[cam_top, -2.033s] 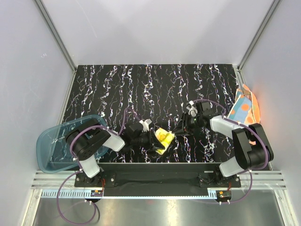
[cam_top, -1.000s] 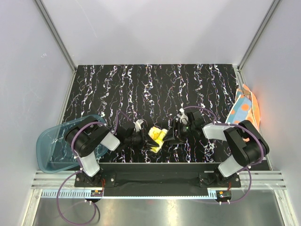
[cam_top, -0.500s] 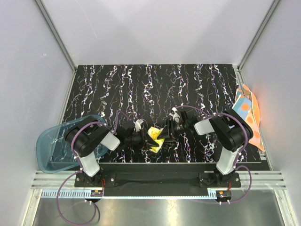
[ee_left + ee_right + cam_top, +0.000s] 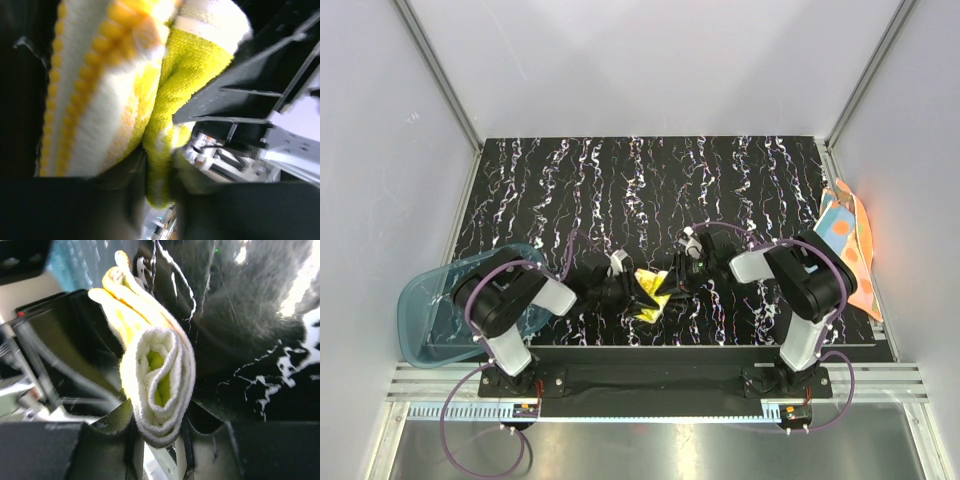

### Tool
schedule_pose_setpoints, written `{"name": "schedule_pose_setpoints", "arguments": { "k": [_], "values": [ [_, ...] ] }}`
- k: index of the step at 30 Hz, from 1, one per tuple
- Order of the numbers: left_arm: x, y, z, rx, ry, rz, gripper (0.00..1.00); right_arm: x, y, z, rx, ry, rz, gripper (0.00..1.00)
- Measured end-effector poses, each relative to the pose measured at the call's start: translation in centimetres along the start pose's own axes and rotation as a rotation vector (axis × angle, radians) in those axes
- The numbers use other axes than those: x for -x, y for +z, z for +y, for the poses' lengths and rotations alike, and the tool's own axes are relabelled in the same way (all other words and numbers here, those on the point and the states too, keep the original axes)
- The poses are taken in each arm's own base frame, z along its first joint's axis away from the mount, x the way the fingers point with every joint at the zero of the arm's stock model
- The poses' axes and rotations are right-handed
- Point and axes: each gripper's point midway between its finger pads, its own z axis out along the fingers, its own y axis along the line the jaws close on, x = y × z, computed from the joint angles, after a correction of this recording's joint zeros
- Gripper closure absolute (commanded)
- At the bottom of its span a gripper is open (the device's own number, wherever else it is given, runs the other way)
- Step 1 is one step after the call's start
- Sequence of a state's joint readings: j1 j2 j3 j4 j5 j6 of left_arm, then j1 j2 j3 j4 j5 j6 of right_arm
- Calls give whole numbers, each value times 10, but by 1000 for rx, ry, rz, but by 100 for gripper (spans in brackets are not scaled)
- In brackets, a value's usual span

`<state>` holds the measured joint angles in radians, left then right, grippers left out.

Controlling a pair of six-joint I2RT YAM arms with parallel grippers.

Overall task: Roll the towels
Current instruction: Roll the towel

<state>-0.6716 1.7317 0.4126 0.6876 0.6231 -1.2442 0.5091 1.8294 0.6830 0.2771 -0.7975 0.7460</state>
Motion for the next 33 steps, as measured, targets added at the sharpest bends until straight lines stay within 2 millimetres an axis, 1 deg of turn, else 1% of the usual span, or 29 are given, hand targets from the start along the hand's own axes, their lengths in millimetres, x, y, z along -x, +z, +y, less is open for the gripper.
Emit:
{"name": "schedule_pose_setpoints", "arguments": {
  "k": [3,4,8,12,14,16,20,22,24,27,29,33],
  "values": [
    [7,1,-5,74,79,-38,49,6,-6,0,-94,-16,-24,89],
    [10,1,-8,105,115,-56,47,8,-9,0,-129,-26,-36,89],
    [18,-4,-19,268,262,-133,44,12,-20,-6,-241,-36,-52,89],
    [21,-13,-22,479,429,-206,43,10,-28,-12,-342,-33,-39,87],
    [18,-17,-28,553,526,-235,43,8,-30,-13,-376,-33,-30,87],
    [10,-18,-36,602,632,-254,43,6,-32,-14,-406,-30,-21,86],
    [-11,-16,-48,647,823,-260,42,2,-35,-15,-446,-27,-5,84],
    [-18,-13,-53,654,881,-258,42,1,-37,-16,-463,-23,0,84],
    [-25,-1,-57,675,956,-255,42,1,-38,-16,-474,-23,3,84],
    [-28,13,-53,714,1006,-246,42,0,-39,-17,-485,-22,9,84],
    [-28,22,-44,743,1027,-237,42,-1,-39,-17,-488,-20,12,83],
    [-23,27,-27,803,1046,-230,43,-1,-38,-17,-490,-19,18,82]
  ]
}}
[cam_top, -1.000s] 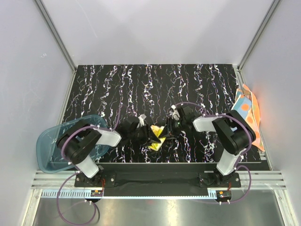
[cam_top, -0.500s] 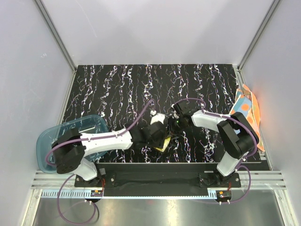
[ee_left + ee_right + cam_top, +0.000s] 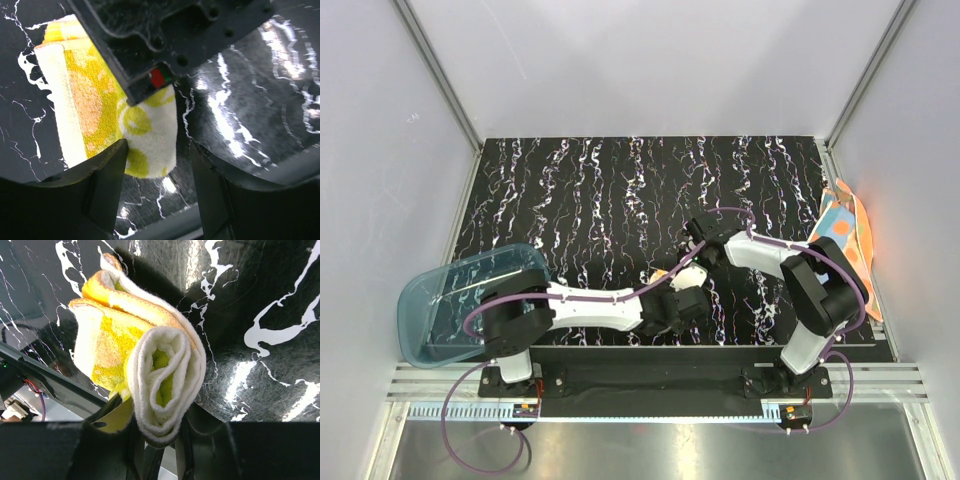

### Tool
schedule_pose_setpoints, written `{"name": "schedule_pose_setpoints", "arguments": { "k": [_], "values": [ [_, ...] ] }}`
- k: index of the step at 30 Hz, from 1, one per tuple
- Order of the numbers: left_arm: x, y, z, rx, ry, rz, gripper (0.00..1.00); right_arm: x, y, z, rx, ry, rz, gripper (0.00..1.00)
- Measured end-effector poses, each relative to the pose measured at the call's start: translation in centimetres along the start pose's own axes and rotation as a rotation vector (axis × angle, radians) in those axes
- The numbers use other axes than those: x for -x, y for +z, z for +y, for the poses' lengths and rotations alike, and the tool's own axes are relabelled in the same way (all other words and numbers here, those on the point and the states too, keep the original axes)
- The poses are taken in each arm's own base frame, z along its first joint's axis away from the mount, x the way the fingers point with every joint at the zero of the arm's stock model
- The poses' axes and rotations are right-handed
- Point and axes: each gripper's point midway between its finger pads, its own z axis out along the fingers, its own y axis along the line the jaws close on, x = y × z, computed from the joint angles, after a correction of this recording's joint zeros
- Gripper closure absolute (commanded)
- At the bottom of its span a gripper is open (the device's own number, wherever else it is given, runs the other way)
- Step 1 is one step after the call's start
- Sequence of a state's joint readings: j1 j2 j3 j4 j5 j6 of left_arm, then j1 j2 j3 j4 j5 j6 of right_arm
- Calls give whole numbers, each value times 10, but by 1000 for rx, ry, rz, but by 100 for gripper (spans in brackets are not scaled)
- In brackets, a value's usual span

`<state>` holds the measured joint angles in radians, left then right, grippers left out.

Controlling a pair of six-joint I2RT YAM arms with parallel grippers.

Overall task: Roll the towels
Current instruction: Roll the towel

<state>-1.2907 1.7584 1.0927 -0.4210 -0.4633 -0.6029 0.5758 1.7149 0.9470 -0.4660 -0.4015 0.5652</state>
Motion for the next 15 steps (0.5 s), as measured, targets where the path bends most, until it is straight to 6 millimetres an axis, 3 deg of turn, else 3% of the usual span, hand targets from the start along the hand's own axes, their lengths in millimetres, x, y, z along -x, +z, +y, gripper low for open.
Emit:
{"name": "schedule_pose_setpoints", "arguments": {
  "k": [3,4,7,8,11,15],
  "values": [
    [-3,7,3,26,8,0,48,0,0,0,0,-1,1,79],
    [-3,9,3,31,9,-4,53,0,0,1,0,-1,1,77],
    [-5,12,6,43,7,-16,66,0,0,1,-1,-1,2,64],
    [-6,13,7,44,5,-23,77,1,0,1,-2,-1,3,56],
    [-5,12,8,37,-12,-52,89,2,2,0,-7,-10,10,45],
    [-6,11,9,15,-48,-86,93,6,4,1,-19,-21,28,41]
  ]
}}
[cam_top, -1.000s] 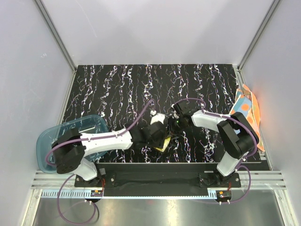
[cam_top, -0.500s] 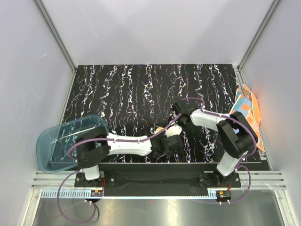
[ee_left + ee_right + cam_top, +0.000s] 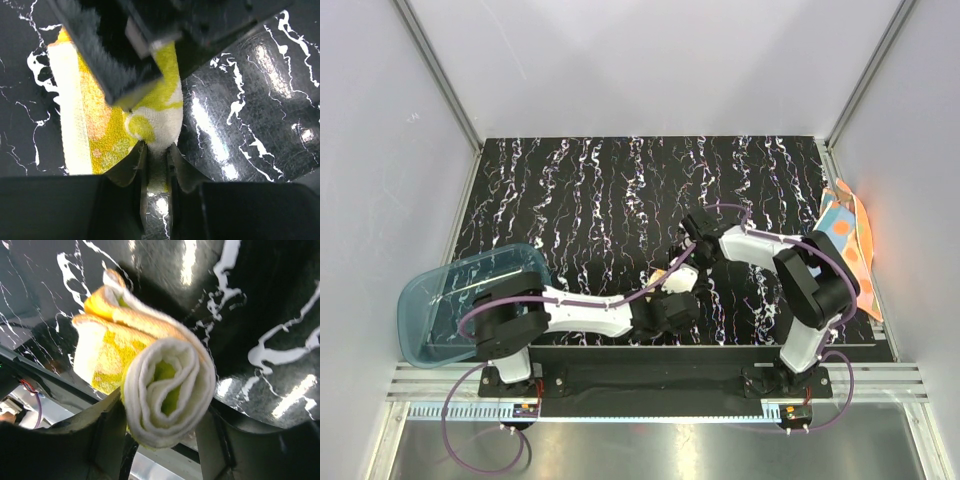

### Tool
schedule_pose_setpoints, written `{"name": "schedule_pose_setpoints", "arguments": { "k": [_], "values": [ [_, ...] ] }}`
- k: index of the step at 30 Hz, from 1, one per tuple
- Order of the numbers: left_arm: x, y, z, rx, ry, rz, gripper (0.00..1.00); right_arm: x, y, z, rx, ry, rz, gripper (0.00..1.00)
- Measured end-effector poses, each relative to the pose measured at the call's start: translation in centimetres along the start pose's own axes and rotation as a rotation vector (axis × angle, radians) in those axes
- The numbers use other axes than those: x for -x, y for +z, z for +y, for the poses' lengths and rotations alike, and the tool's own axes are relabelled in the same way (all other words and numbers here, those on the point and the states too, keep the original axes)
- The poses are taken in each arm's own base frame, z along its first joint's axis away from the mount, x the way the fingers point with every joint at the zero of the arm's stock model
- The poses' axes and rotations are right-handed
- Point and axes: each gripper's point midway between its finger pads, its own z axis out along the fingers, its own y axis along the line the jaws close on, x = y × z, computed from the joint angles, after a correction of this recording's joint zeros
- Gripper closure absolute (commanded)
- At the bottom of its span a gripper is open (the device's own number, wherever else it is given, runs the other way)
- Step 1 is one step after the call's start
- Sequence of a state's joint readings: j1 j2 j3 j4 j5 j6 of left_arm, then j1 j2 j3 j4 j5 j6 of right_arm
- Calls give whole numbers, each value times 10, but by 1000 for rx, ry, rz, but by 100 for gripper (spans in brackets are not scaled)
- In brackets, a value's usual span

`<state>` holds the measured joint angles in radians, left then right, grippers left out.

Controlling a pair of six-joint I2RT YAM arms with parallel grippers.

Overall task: Roll the towels
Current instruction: Roll the towel

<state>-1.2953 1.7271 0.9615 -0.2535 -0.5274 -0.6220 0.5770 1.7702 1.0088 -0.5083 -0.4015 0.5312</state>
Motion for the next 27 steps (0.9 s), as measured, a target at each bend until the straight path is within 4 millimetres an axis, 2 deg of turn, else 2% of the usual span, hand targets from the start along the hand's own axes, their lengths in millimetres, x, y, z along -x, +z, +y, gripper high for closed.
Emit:
{"name": "schedule_pose_setpoints", "arguments": {
  "k": [6,12,20,27],
  "values": [
    [-6,-8,12,-33,-53,-26,97,14,2,4,28,11,17,41],
    [-7,-12,23,-106,-147,-27,97,27,0,-3,42,21,11,44],
    [-4,-11,41,-275,-343,-34,100,33,-9,-21,32,36,-5,44],
    [-2,-11,44,-404,-430,4,100,42,-21,-44,-2,77,-35,43]
  ]
}}
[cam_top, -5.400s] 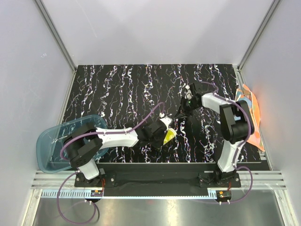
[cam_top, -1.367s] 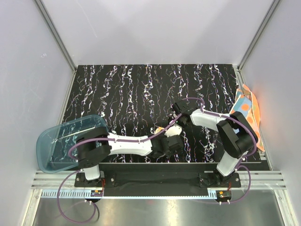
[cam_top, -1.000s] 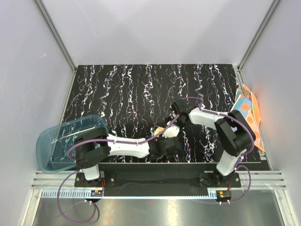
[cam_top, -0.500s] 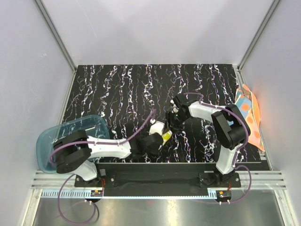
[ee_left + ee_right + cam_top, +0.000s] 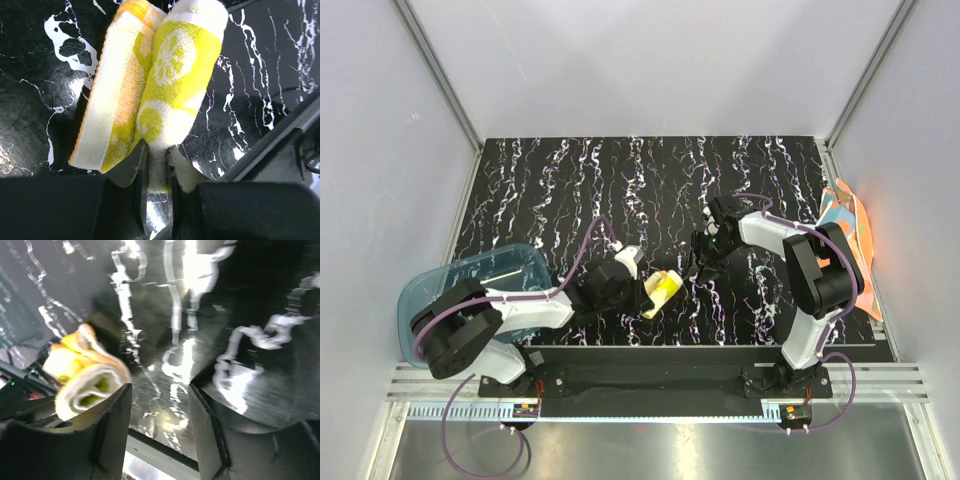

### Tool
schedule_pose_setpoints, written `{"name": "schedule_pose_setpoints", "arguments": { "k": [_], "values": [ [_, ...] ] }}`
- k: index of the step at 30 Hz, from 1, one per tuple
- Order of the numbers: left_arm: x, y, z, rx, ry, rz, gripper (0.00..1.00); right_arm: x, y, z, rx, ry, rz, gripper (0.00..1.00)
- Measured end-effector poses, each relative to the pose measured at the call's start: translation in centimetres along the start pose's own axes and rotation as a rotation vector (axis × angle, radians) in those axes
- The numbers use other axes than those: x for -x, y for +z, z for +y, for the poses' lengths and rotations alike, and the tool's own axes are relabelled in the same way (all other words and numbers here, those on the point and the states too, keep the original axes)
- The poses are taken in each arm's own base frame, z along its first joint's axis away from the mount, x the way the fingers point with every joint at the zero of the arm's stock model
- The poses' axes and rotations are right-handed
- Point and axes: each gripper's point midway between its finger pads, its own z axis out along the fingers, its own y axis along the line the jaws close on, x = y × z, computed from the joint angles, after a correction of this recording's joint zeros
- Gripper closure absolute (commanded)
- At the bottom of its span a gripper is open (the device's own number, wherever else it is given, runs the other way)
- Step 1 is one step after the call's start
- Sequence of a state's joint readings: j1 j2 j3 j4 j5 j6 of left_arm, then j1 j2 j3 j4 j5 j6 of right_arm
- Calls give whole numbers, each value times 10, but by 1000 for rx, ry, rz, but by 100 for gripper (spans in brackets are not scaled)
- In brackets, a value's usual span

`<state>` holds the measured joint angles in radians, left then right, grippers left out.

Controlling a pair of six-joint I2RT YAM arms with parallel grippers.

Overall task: Roll the towels
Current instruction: Roll the towel

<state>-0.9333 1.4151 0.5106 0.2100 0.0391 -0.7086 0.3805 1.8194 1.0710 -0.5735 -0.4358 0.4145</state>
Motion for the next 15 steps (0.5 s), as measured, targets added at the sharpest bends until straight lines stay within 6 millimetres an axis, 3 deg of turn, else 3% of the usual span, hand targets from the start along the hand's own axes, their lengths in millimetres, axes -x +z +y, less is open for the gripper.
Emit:
{"name": "schedule_pose_setpoints", "arguments": {
  "k": [7,11,15],
  "values": [
    [1,4,-1,-93,-104,69,100,6,-14,-13,-61,9,-44,43],
    [5,5,1,-145,-211,99,100,9,-32,10,39,-37,-111,41],
    [7,5,5,-186,-321,124,100,-1,-42,33,198,-77,-158,37]
  ]
}}
